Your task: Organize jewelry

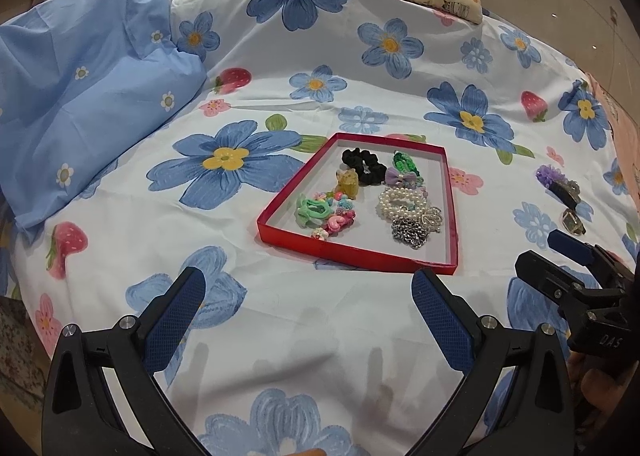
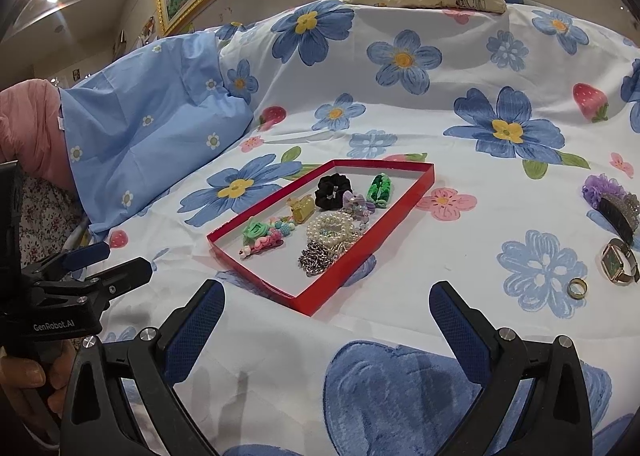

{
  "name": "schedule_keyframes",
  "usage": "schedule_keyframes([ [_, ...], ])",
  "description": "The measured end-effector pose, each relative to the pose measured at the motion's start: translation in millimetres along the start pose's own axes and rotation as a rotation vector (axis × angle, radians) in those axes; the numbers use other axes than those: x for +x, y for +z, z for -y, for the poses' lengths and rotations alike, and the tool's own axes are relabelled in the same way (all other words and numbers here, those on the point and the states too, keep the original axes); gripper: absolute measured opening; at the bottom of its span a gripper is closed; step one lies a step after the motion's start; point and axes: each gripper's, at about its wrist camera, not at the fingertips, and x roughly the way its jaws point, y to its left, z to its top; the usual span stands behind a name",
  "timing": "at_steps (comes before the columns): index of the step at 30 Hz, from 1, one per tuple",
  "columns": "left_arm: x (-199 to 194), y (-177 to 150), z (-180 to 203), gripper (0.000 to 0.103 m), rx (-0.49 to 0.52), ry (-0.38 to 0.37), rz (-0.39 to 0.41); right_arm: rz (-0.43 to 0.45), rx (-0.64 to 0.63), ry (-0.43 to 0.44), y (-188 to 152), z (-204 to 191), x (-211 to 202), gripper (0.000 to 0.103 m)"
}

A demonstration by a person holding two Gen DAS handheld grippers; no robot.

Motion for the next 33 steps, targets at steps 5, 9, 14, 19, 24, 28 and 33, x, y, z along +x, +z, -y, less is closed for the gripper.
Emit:
schedule_keyframes([
  [5,0.6,-0.9,0.6,0.103,0.001,0.001,-0.006,-0.004,0.000,0.002,-0.5,-1.4,-0.1,0.103],
  [9,1.0,-0.8,0.7,0.103,0.001,0.003,-0.005,-0.003,-0.001,0.000,-0.5,-1.4,0.1,0.103],
  [14,1.4,-1.0,0.6,0.103,0.000,0.001,-0.006,-0.005,0.001,0.003,-1.3,-2.2,0.4,0.103],
  [19,3.1,-1.6,0.2,0.103,-0.003,0.002,-0.009,-0.002,0.000,0.003,-1.5,-2.3,0.2,0.103],
  [24,4.6,-2.5,0.1,0.103,0.001,0.000,-0.013,-0.002,0.000,0.005,-2.3,-3.4,0.8,0.103],
  [28,4.9,-2.7,1.4,0.103,0.006,0.000,-0.014,-0.004,-0.003,0.009,-2.2,-5.4,0.9,0.103],
  [33,5.7,-2.8,1.9,0.103,0.006,0.000,-0.016,-0.004,-0.004,0.009,-2.2,-6.3,0.6,0.103],
])
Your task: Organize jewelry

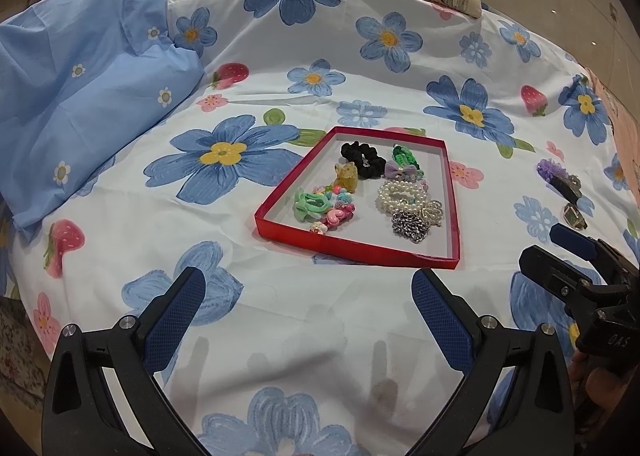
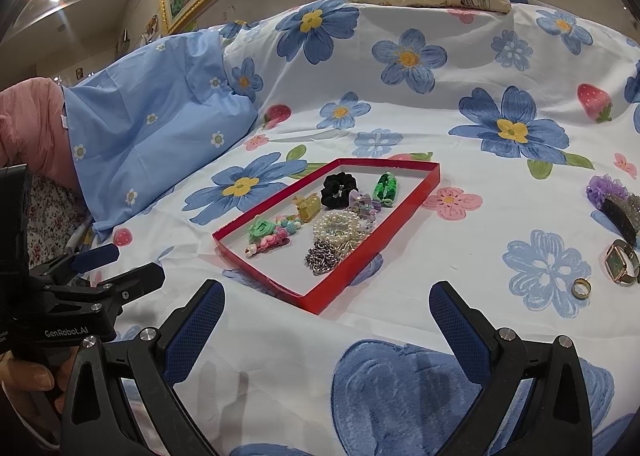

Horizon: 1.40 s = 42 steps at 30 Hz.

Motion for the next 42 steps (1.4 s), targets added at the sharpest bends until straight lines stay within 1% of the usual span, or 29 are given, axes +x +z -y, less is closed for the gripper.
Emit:
schedule_keyframes([
  [20,1.1,-2.7,4.9,0.103,0.038,0.016,0.008,-0.002,-0.008,0.001,0.4,-2.8,-0.7,0.103],
  [42,4.8,-4.1,5.8,0.103,0.041,0.009,-0.004,-0.009,-0.009,0.002,0.8,-1.7,0.9,0.103],
])
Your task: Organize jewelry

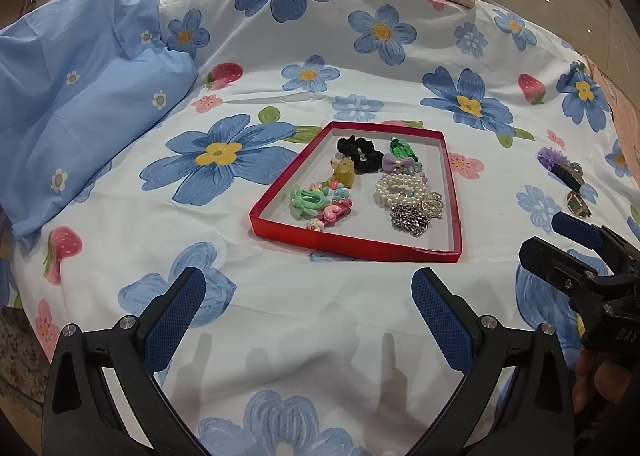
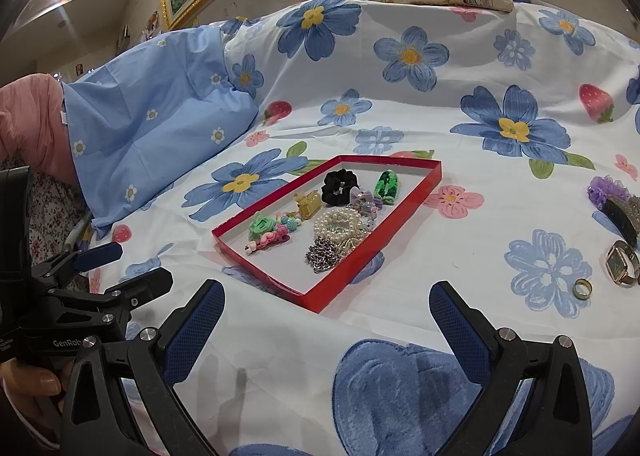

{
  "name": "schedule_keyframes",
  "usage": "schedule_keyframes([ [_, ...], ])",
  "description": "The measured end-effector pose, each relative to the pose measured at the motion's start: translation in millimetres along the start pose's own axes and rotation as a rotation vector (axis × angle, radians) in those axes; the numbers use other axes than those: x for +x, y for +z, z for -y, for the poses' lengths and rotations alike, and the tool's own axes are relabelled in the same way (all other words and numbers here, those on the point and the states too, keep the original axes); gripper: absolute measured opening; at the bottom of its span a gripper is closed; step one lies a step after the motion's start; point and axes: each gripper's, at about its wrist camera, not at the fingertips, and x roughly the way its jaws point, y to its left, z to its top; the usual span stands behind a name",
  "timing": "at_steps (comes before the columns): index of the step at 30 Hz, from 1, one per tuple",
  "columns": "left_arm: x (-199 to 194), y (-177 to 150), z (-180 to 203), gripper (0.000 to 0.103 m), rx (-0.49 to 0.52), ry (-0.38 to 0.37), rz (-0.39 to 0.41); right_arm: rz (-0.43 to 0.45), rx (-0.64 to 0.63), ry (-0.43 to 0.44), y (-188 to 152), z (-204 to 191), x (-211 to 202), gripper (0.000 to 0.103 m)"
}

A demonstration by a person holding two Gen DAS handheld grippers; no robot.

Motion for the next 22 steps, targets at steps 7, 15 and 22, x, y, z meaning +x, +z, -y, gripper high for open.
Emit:
schedule_keyframes([
  [7,4,2,3,0.103,0.005,-0.010,-0.005,0.000,0.000,-0.001,1,0,0,0.103],
  [15,12,7,3,0.103,-0.006,-0.027,-0.025,-0.005,0.007,-0.002,0,7,3,0.103],
  [22,19,12,5,0.103,-0.006,-0.040,-0.039,-0.015,0.024,-0.014,3,15,6,0.103],
])
